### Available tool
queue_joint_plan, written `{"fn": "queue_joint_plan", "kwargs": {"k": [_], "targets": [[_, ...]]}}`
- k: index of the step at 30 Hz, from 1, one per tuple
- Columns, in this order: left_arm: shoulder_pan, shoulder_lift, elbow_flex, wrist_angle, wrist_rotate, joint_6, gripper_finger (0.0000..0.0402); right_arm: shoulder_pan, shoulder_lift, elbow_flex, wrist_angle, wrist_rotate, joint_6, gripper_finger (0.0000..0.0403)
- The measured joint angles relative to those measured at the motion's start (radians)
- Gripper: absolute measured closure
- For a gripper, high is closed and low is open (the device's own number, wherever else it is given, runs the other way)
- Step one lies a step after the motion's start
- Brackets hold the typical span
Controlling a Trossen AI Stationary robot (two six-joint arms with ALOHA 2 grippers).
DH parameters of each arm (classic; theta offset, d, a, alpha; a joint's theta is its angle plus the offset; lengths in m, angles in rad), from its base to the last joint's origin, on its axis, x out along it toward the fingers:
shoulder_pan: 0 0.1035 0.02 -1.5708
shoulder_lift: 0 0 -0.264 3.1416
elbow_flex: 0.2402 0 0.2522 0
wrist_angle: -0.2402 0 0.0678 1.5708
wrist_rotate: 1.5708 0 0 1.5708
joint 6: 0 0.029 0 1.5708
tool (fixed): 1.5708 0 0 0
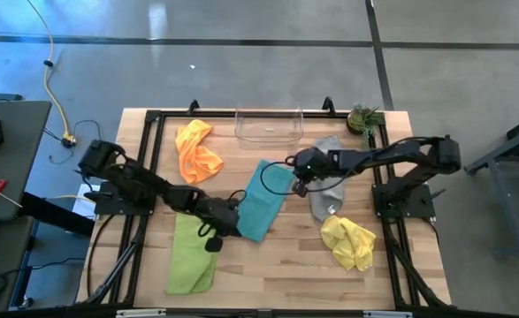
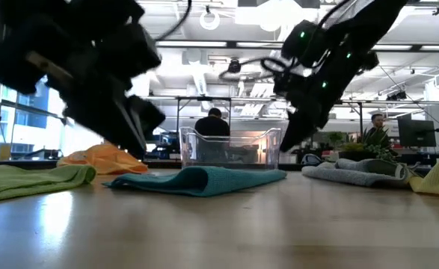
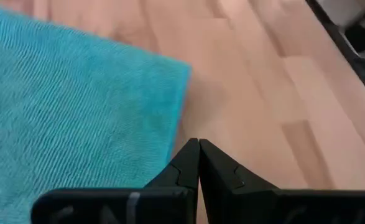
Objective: Fold microfiber towels
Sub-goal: Fold the blue towel on the table
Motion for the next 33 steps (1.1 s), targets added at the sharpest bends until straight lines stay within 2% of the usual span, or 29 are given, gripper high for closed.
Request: {"fn": "queue_joint_plan", "kwargs": {"k": [2,7,12,16,21,26,33], "targets": [[0.000,-0.064,0.019,-0.113,-0.015,0.043,0.0401,0.035,-0.038,0.000,-0.026,0.011,0.030,0.0402],[-0.009,-0.169,0.037,-0.348,-0.169,0.148,0.0379,0.130,-0.072,0.000,-0.040,0.066,0.071,0.0402],[-0.059,-0.135,0.038,-0.389,-0.234,0.155,0.0322,0.184,-0.063,0.000,-0.036,0.100,0.092,0.0402],[-0.108,-0.070,0.037,-0.359,-0.345,0.172,0.0276,0.205,-0.063,0.000,-0.033,0.131,0.090,0.0402],[-0.132,-0.002,0.037,-0.307,-0.377,0.155,0.0245,0.210,-0.063,0.000,-0.033,0.145,0.090,0.0402],[-0.134,0.021,0.038,-0.294,-0.520,0.140,0.0253,0.210,-0.063,0.000,-0.030,0.146,0.075,0.0402],[-0.131,0.021,0.038,-0.288,-0.499,0.119,0.0303,0.210,-0.063,0.000,-0.027,0.146,0.071,0.0402]]}}
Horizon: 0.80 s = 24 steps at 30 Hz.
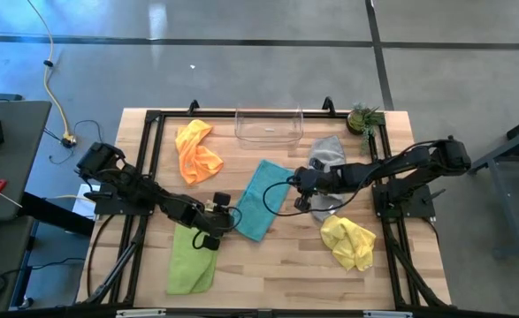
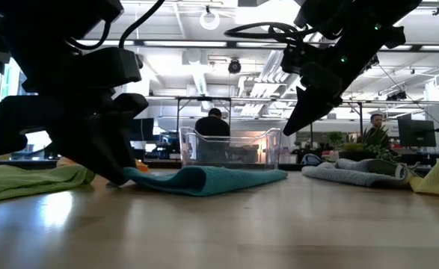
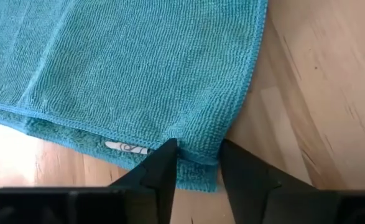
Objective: Fold microfiber towels
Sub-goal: Fold the blue towel on the table
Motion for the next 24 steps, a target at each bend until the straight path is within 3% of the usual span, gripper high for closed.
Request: {"fn": "queue_joint_plan", "kwargs": {"k": [5,10,15,24], "targets": [[0.000,-0.006,0.000,-0.005,0.002,-0.003,0.0341,0.000,0.000,0.000,0.000,0.000,0.000,0.0402],[0.000,-0.009,0.001,-0.016,0.033,-0.019,0.0346,0.000,0.000,0.000,-0.001,0.000,0.000,0.0402],[-0.001,-0.009,0.038,-0.103,0.071,-0.019,0.0348,0.000,0.000,0.000,-0.001,-0.001,0.000,0.0402],[-0.002,-0.009,0.127,-0.241,0.071,-0.021,0.0397,0.000,0.000,0.000,0.000,-0.010,0.000,0.0402]]}}
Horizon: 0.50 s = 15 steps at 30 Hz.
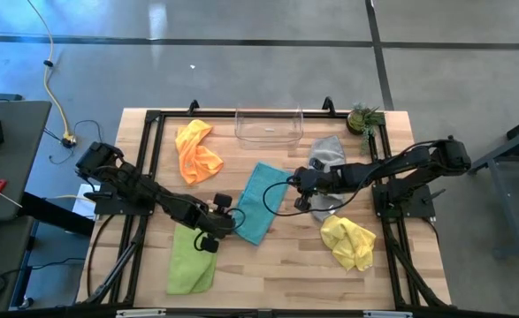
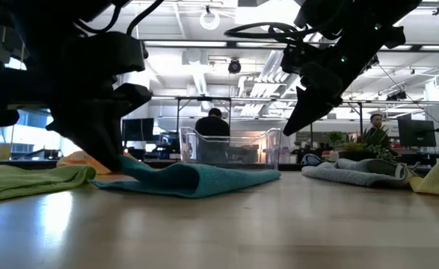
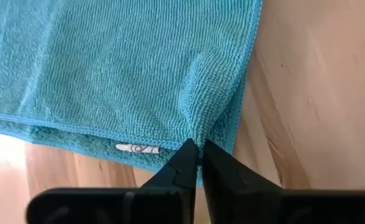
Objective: Fold microfiber towels
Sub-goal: Fold the blue towel on the table
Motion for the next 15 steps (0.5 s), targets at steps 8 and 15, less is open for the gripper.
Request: {"fn": "queue_joint_plan", "kwargs": {"k": [8,15], "targets": [[0.000,0.000,0.020,-0.092,-0.007,-0.102,0.0399,0.000,0.000,0.000,0.043,-0.040,0.000,0.0402],[0.000,0.000,0.020,-0.134,-0.031,-0.204,0.0400,0.000,0.000,0.000,0.098,-0.081,0.000,0.0402]]}}
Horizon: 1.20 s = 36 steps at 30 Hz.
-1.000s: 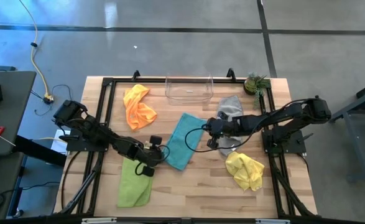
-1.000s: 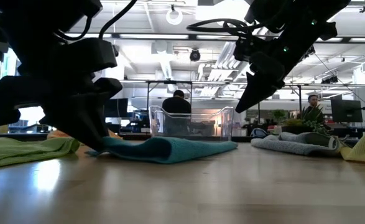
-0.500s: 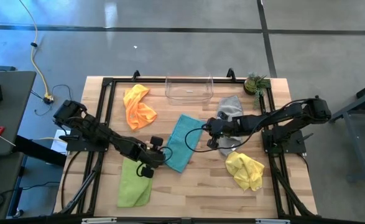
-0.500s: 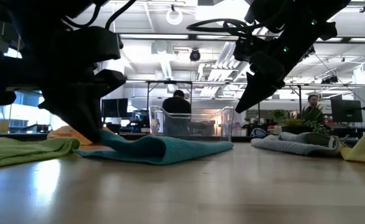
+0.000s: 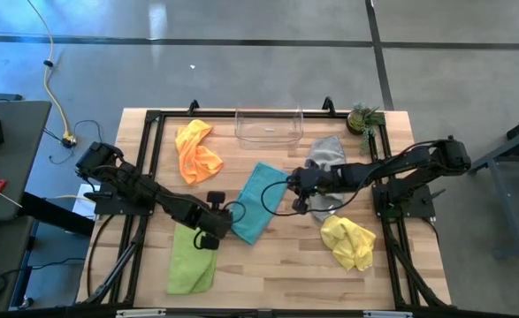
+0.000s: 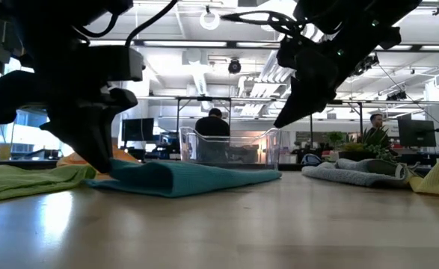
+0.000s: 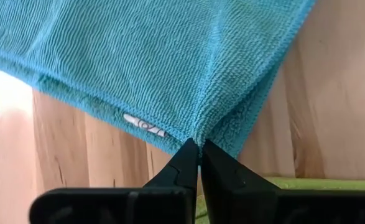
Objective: Fold microfiber towels
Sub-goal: Fold the blue towel on the table
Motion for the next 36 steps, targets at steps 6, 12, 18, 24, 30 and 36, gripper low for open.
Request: {"fn": "queue_joint_plan", "kwargs": {"k": [6,12,18,24,30,36], "targets": [[0.000,0.000,0.000,-0.020,-0.014,-0.045,0.0400,0.000,0.031,0.000,0.052,-0.027,0.019,0.0402],[0.000,0.000,0.000,-0.022,-0.015,-0.070,0.0401,-0.003,0.152,0.000,0.123,-0.004,0.050,0.0402],[0.000,-0.001,0.000,-0.041,-0.026,-0.091,0.0401,-0.025,0.235,0.000,0.186,-0.001,0.072,0.0402],[0.000,-0.016,0.000,-0.047,-0.030,-0.106,0.0401,-0.055,0.316,0.000,0.235,-0.009,0.072,0.0402],[0.001,-0.017,0.000,-0.095,-0.033,-0.126,0.0401,-0.058,0.343,0.003,0.246,-0.007,0.072,0.0402],[0.003,-0.017,0.000,-0.112,-0.008,-0.136,0.0401,-0.058,0.343,0.003,0.240,-0.020,0.072,0.0402]]}}
